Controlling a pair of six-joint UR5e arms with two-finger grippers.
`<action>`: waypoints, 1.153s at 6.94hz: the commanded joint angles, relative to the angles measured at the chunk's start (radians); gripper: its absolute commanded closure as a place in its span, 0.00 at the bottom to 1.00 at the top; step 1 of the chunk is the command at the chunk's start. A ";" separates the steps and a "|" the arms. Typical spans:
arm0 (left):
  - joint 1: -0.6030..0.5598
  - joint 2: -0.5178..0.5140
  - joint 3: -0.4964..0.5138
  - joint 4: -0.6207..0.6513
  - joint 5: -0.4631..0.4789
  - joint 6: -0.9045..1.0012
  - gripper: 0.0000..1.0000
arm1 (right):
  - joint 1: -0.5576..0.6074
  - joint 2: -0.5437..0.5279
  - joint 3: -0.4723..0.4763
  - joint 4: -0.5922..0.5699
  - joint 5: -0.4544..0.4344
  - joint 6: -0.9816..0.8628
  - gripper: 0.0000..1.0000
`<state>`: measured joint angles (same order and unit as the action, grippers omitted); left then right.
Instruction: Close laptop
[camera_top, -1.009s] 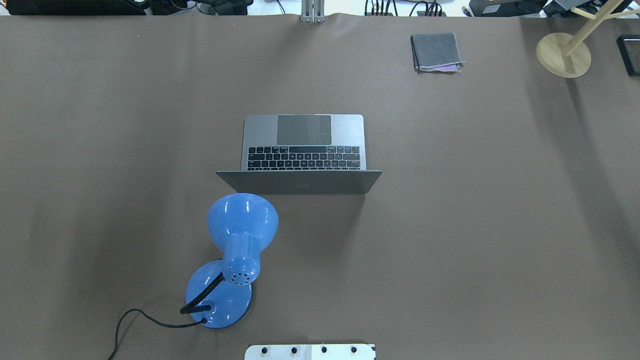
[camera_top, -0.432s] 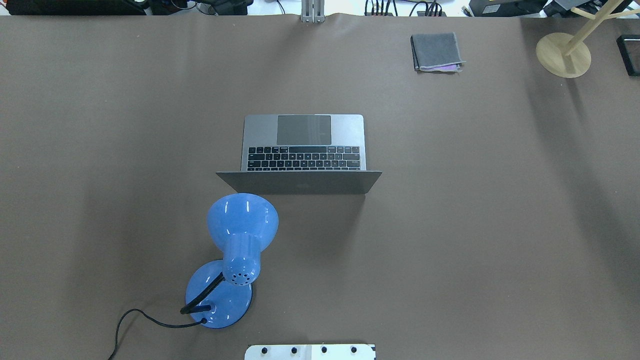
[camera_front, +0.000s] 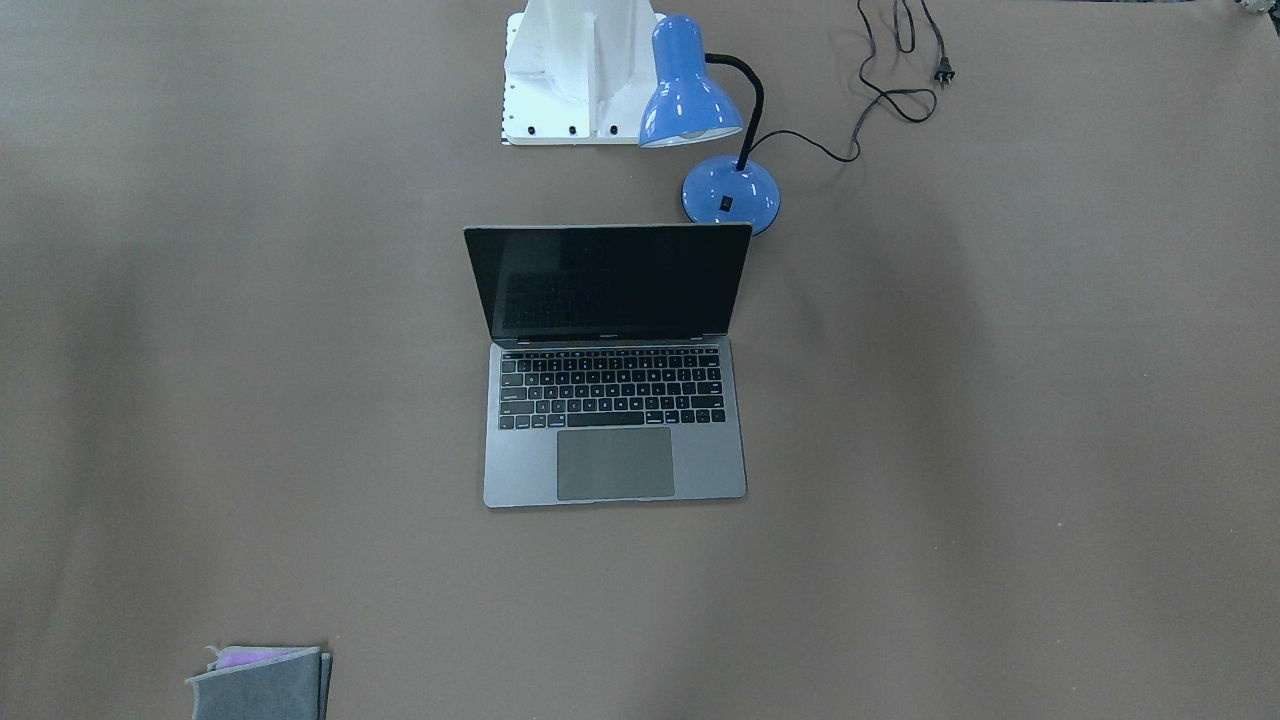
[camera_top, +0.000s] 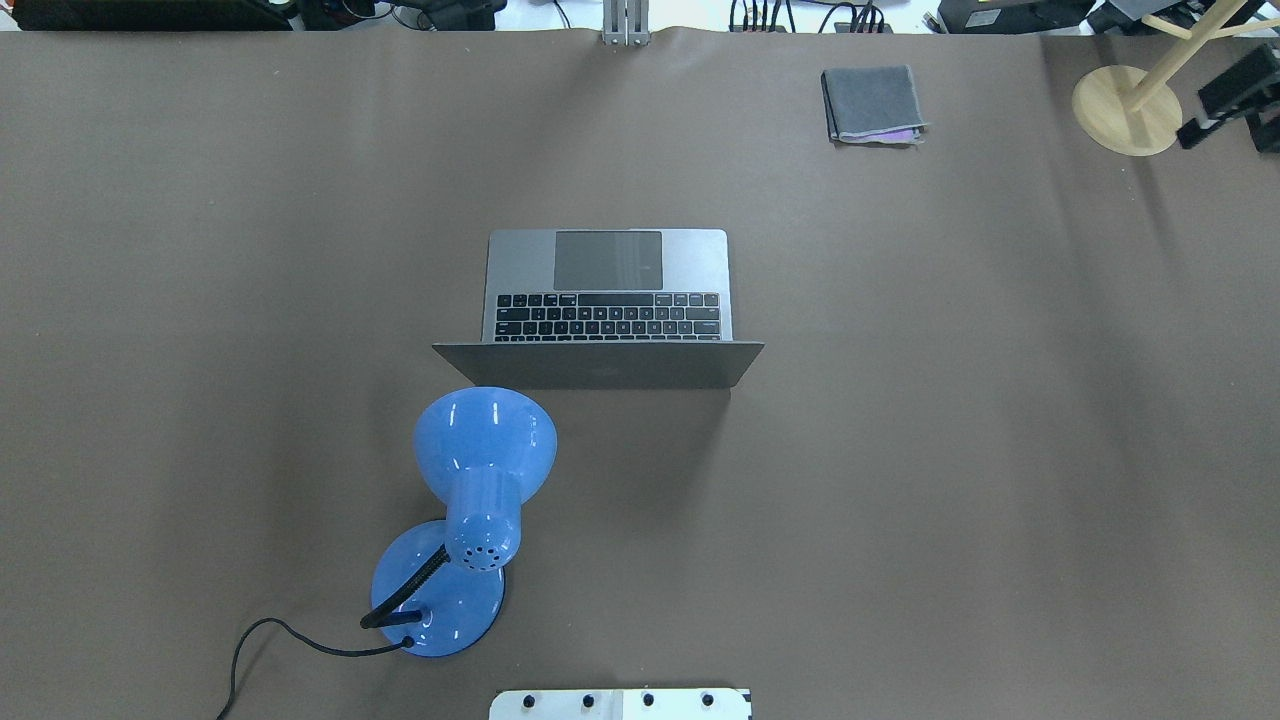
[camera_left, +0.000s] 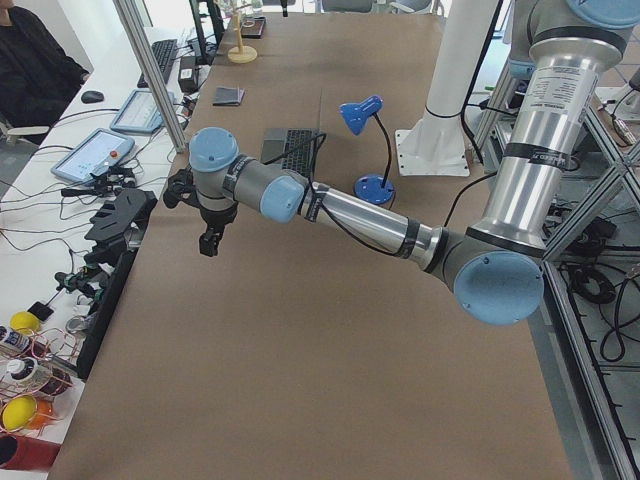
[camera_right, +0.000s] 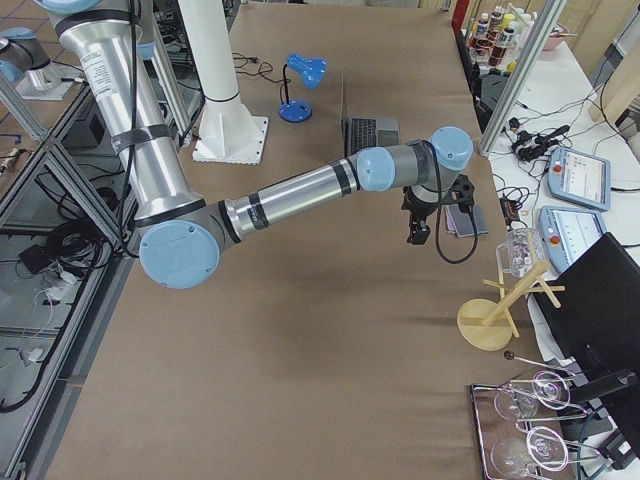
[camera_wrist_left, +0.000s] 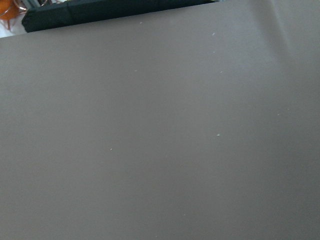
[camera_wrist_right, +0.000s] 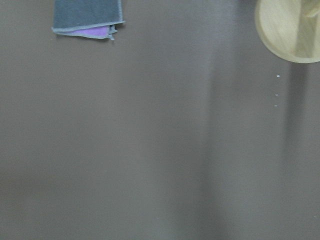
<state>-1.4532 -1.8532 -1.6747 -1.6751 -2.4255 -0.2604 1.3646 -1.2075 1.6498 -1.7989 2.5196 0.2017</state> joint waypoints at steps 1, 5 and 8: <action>0.211 -0.101 -0.029 -0.102 -0.018 -0.568 0.01 | -0.147 0.046 0.094 0.057 0.027 0.343 0.00; 0.439 -0.095 -0.110 -0.314 -0.023 -0.958 0.09 | -0.356 0.036 0.257 0.231 0.002 0.803 0.02; 0.598 -0.113 -0.192 -0.314 -0.030 -1.101 0.58 | -0.481 -0.035 0.384 0.231 0.005 0.860 0.10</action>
<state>-0.9095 -1.9574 -1.8318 -1.9888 -2.4512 -1.3011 0.9332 -1.2171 1.9859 -1.5683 2.5244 1.0454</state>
